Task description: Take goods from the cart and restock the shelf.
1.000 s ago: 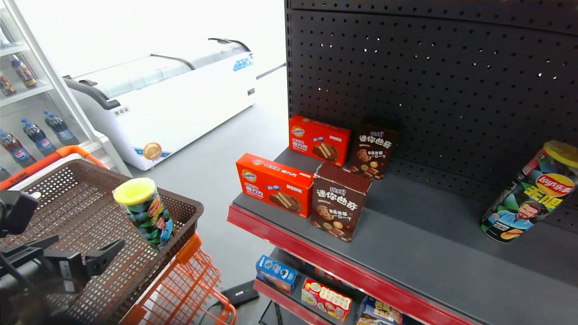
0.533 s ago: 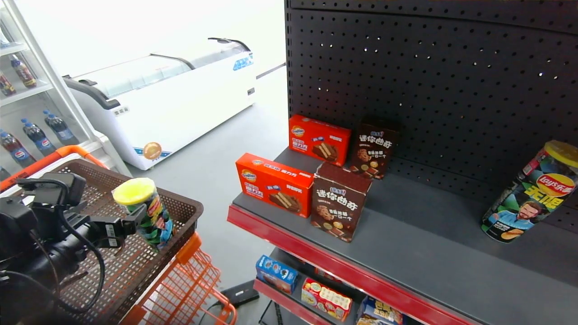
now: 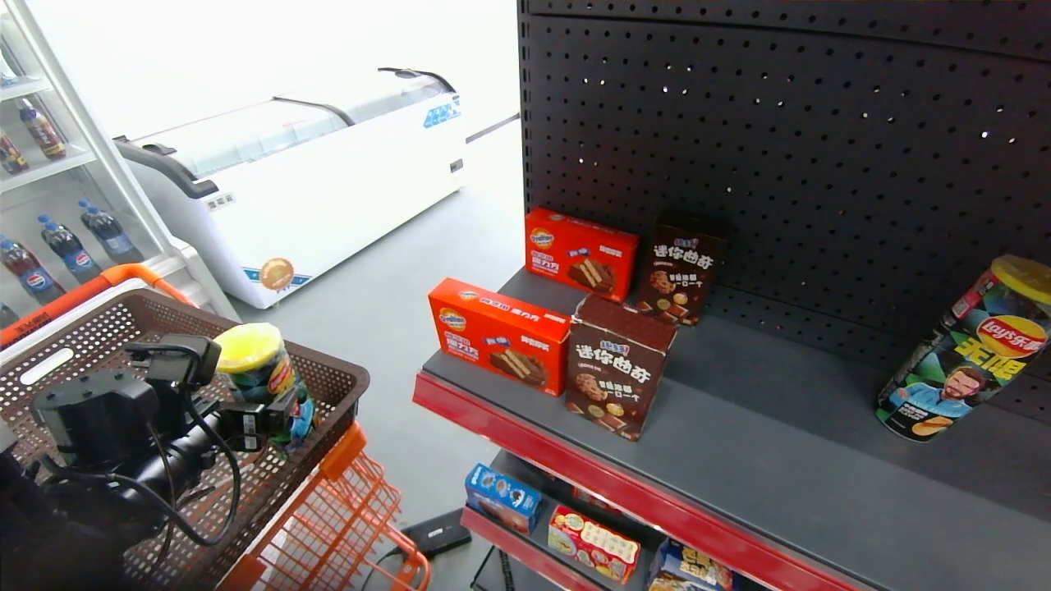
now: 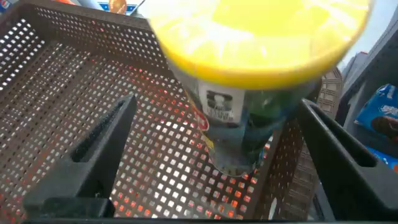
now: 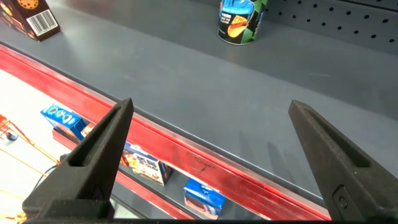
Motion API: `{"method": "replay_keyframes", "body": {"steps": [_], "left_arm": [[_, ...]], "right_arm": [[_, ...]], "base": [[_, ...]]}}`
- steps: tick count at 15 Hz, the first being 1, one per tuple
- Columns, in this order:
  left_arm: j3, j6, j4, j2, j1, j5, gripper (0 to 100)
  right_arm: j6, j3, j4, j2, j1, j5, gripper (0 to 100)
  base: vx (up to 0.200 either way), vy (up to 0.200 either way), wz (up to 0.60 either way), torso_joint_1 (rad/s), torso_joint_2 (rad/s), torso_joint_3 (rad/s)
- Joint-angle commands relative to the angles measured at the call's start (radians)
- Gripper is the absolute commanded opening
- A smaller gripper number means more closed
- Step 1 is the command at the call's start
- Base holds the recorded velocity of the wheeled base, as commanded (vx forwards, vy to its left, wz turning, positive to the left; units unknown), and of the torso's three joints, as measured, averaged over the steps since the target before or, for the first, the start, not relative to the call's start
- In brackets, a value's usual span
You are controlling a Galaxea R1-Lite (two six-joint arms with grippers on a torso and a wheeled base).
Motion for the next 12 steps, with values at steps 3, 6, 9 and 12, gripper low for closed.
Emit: {"method": "replay_keyframes", "body": {"steps": [3, 6, 9, 12], "left_arm": [[-0.064, -0.004, -0.027, 0.089, 0.001, 0.002, 100], [-0.086, -0.016, -0.070, 0.133, -0.002, 0.002, 100], [-0.124, -0.067, -0.098, 0.187, -0.008, 0.001, 100], [-0.171, -0.081, -0.110, 0.227, -0.008, 0.001, 0]], "right_arm": [[0.000, 0.000, 0.000, 0.001, 0.001, 0.000, 100], [0.000, 0.000, 0.000, 0.001, 0.001, 0.000, 100], [0.000, 0.000, 0.000, 0.000, 0.001, 0.000, 100], [0.000, 0.000, 0.000, 0.001, 0.001, 0.000, 100]], "base": [[0.000, 0.000, 0.00, 0.000, 0.00, 0.000], [0.000, 0.000, 0.00, 0.000, 0.00, 0.000], [0.000, 0.000, 0.00, 0.000, 0.00, 0.000], [0.000, 0.000, 0.00, 0.000, 0.00, 0.000]]}}
